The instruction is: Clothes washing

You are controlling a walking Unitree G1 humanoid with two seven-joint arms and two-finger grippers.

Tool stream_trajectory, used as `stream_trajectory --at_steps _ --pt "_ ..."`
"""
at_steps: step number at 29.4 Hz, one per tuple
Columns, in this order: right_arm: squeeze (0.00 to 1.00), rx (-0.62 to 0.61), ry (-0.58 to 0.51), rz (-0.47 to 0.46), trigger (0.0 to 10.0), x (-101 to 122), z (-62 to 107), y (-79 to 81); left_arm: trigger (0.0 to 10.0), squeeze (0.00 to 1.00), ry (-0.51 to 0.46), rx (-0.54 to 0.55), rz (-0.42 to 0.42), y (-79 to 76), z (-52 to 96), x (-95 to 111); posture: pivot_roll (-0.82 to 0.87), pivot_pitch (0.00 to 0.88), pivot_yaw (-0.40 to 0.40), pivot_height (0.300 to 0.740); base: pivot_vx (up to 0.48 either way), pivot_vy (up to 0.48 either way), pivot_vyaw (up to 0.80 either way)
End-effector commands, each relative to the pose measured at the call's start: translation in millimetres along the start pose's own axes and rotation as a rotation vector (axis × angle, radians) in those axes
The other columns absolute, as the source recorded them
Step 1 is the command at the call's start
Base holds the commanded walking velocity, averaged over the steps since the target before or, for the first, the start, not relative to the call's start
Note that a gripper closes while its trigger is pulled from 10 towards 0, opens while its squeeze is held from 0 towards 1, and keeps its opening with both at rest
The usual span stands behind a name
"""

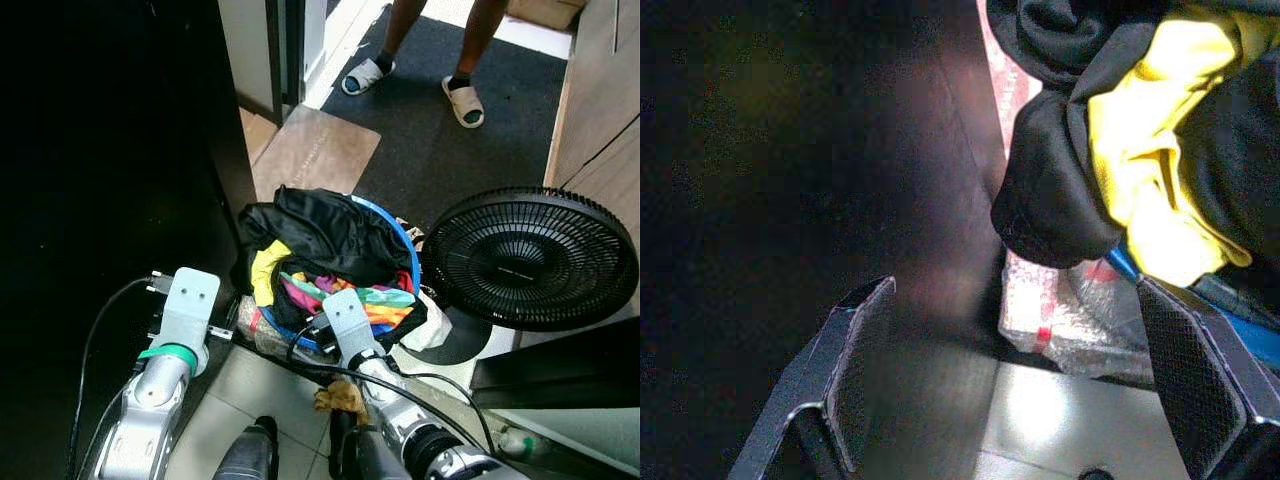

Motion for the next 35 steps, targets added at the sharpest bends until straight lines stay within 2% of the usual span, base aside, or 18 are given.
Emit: stream_trajectory --at_steps 1,6,12,17,18,20,21,23,24,25,26,28,29,31,32,34,35 --pt "0.0 -0.087 0.066 -0.014 0.0 -24.5 9.0 -14.1 10.0 0.0 0.066 0.002 0.002 -1.7 3.3 -18.8 0.26 0.396 0.027 0.74 0.0 0.0 0.0" --pt "0.0 -0.115 0.056 -0.014 0.0 -24.8 10.1 -19.0 10.0 0.0 0.068 0.0 0.003 -2.5 2.7 -19.3 0.26 0.385 0.027 0.74 0.0 0.0 0.0" --pt "0.0 -0.253 -0.062 -0.039 0.0 -9.0 12.0 -48.3 10.0 0.0 0.057 -0.008 0.007 -4.5 -5.2 -16.2 0.23 0.331 0.023 0.74 0.0 0.0 0.0" --pt "0.0 -0.284 -0.096 -0.048 0.0 -3.1 12.5 -56.0 10.0 0.0 0.052 -0.009 0.009 -4.6 -7.3 -14.9 0.23 0.324 0.022 0.74 0.0 0.0 0.0" --pt "0.0 -0.334 -0.17 -0.064 0.0 12.3 12.9 -72.3 10.0 0.0 0.041 -0.012 0.014 -5.1 -10.4 -11.9 0.21 0.275 0.024 0.74 0.0 0.0 0.0" --pt "0.0 -0.334 -0.17 -0.064 0.0 12.3 12.9 -72.3 10.0 0.0 0.041 -0.012 0.014 -5.1 -10.4 -11.9 0.21 0.275 0.024 0.74 0.0 0.0 0.0" --pt "0.0 -0.378 -0.24 -0.082 0.0 28.0 14.1 -87.3 10.0 0.0 0.031 -0.015 0.02 -5.2 -13.3 -9.2 0.19 0.243 0.026 0.74 0.0 0.0 0.0" --pt "0.0 -0.378 -0.24 -0.082 0.0 28.0 14.1 -87.3 10.0 0.0 0.031 -0.015 0.02 -5.2 -13.3 -9.2 0.19 0.243 0.026 0.74 0.0 0.0 0.0" --pt "0.0 -0.405 -0.327 -0.096 10.0 49.7 16.0 -103.2 10.0 0.0 0.014 -0.02 0.03 -5.9 -15.8 -3.8 0.17 0.208 0.028 0.74 0.0 0.0 0.0" --pt "0.0 -0.405 -0.327 -0.096 10.0 49.7 16.0 -103.2 10.0 0.0 0.014 -0.02 0.03 -5.9 -15.8 -3.8 0.17 0.208 0.028 0.74 0.0 0.0 0.0" --pt "0.0 -0.425 -0.419 -0.113 10.0 74.7 18.4 -118.6 10.0 0.0 -0.008 -0.025 0.043 -6.3 -17.9 3.7 0.16 0.167 0.033 0.74 0.0 0.0 0.0" --pt "0.0 -0.425 -0.419 -0.113 10.0 74.7 18.4 -118.6 10.0 0.0 -0.008 -0.025 0.043 -6.3 -17.9 3.7 0.16 0.167 0.033 0.74 0.0 0.0 0.0" --pt "0.0 -0.434 -0.489 -0.135 10.0 96.1 20.4 -130.0 10.0 0.0 -0.025 -0.029 0.053 -6.4 -19.3 10.1 0.16 0.147 0.036 0.74 0.0 0.0 0.0" --pt "0.0 -0.434 -0.489 -0.135 10.0 96.1 20.4 -130.0 10.0 0.0 -0.025 -0.029 0.053 -6.4 -19.3 10.1 0.16 0.147 0.036 0.74 0.0 0.0 0.0" --pt "0.0 -0.446 -0.558 -0.188 10.0 118.1 23.1 -141.6 10.0 0.0 -0.037 -0.031 0.06 -5.9 -20.5 14.7 0.16 0.12 0.043 0.74 0.0 0.0 0.0" --pt "0.0 -0.459 -0.674 -0.367 10.0 156.4 30.4 -161.2 10.0 0.0 -0.043 -0.034 0.066 -5.0 -22.0 16.6 0.16 0.079 0.058 0.74 0.0 0.0 0.0" --pt "0.0 -0.459 -0.674 -0.367 10.0 156.4 30.4 -161.2 10.0 0.0 -0.043 -0.034 0.066 -5.0 -22.0 16.6 0.16 0.079 0.058 0.74 0.0 0.0 0.0"
Point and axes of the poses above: a point about 5 cm out from each wrist's last joint towards the gripper, its own z axis pointing back from the gripper into the wrist, its own x axis along the axis of the wrist's last joint, y = z × x, the point moved 4 cm from there along -z, pointing out of the wrist towards the gripper, and after that the axes turned 12 degrees about z, right-handed, at the moved point
